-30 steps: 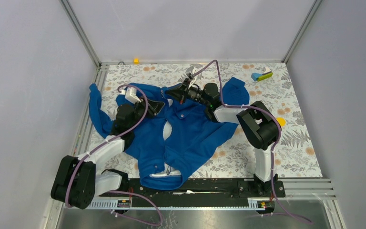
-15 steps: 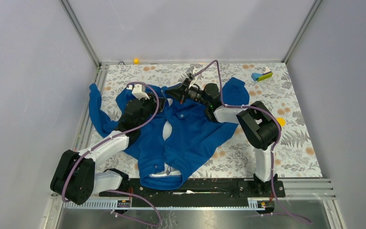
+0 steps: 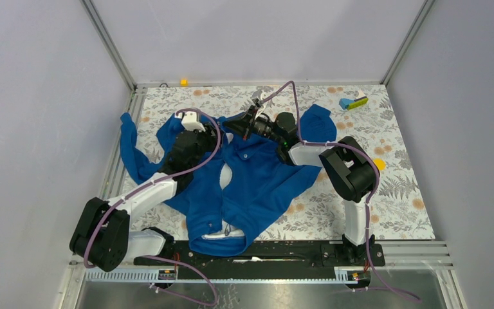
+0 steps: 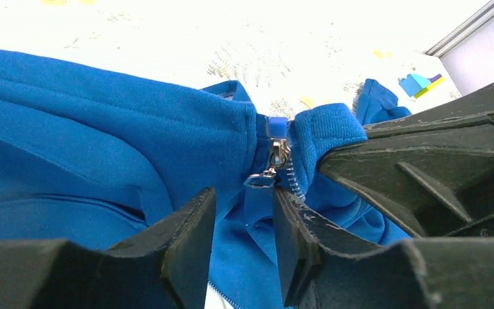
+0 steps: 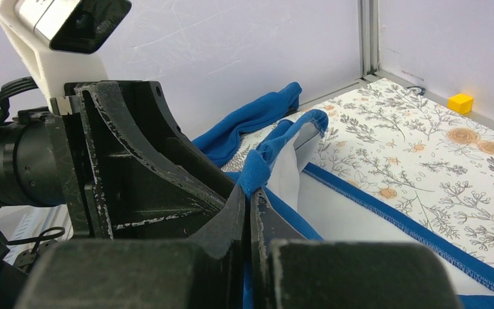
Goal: Zip up the jacket
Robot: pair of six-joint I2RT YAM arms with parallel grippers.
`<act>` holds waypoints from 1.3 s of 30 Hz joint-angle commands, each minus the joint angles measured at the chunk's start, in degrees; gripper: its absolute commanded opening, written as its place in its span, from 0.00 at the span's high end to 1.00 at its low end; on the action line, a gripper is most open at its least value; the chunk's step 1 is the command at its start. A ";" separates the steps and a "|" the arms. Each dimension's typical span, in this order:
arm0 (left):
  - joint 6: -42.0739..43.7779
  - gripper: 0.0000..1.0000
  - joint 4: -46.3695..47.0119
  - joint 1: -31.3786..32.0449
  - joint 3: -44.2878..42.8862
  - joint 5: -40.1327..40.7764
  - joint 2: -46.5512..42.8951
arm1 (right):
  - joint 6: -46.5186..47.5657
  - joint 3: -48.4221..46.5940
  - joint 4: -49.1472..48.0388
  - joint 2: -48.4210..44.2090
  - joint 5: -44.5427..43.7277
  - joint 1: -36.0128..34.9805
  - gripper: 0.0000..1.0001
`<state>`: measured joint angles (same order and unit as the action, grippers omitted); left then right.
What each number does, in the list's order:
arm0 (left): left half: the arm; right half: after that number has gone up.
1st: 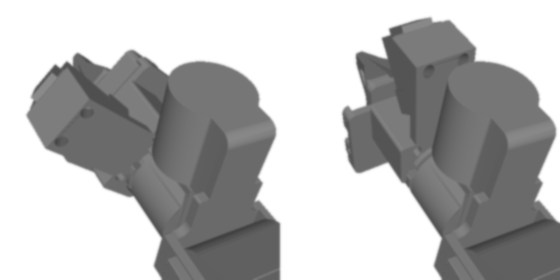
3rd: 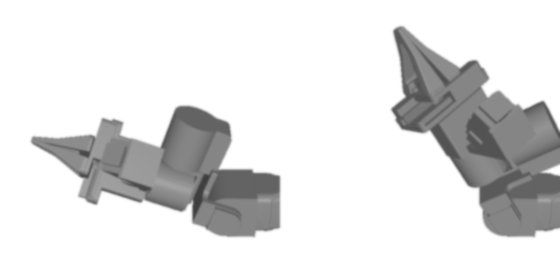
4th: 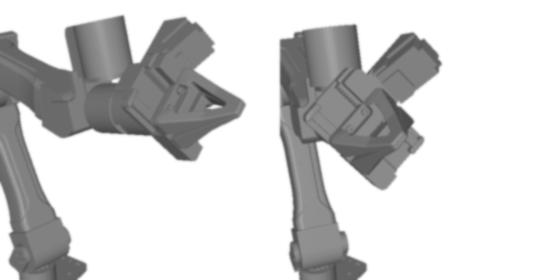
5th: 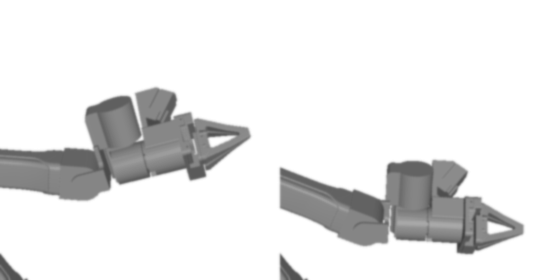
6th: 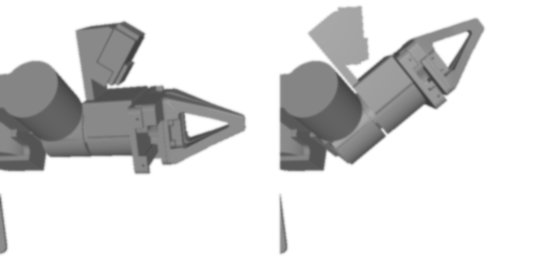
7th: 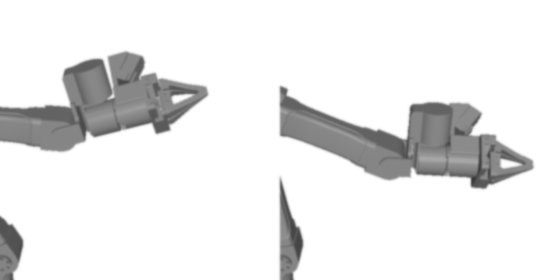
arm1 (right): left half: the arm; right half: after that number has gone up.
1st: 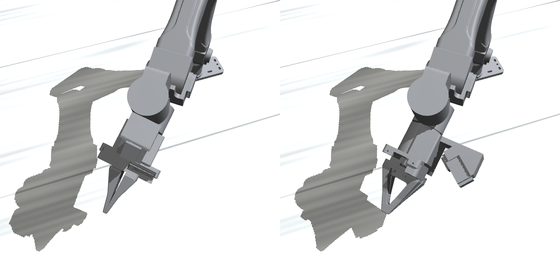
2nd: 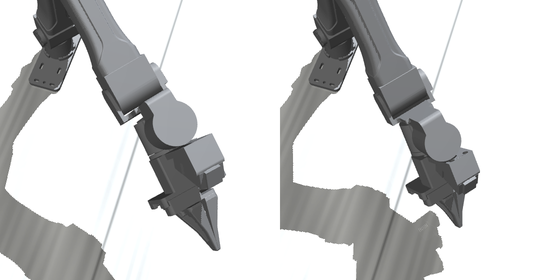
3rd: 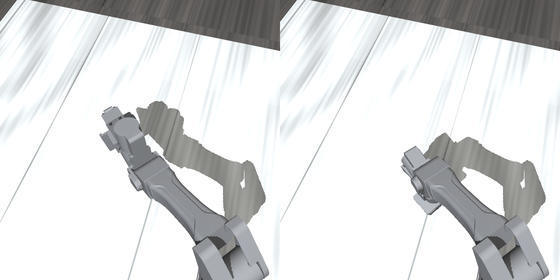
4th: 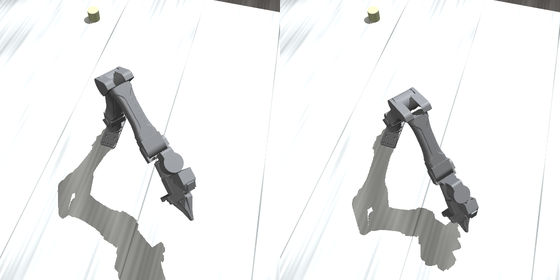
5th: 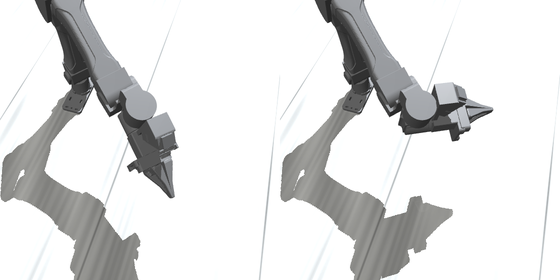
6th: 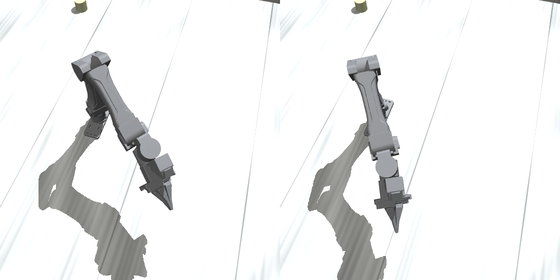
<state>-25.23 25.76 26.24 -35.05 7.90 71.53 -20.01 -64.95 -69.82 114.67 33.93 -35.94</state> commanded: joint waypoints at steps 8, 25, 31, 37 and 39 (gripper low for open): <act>3.82 0.58 3.55 1.25 -4.53 4.39 1.51 | -0.76 -0.34 -6.53 -2.44 0.39 0.25 1.00; 6.13 1.00 -2.72 1.62 -5.43 5.71 1.50 | -1.71 0.37 -7.74 -2.87 -2.66 0.22 1.00; 5.15 1.00 -7.51 1.58 -4.36 5.54 0.60 | -3.64 0.85 -10.55 -3.20 -7.07 0.23 1.00; 0.65 1.00 -14.49 1.66 -7.02 2.09 3.84 | -5.81 -1.02 -12.34 -2.41 -12.97 0.17 1.00; -0.98 1.00 -17.98 1.70 -9.38 1.48 6.55 | -7.02 -1.50 -13.81 -1.32 -15.14 0.18 1.00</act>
<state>-22.65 17.54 28.10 -40.64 10.72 74.08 -24.47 -63.46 -72.10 114.65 26.68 -36.05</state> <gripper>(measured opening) 0.010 0.025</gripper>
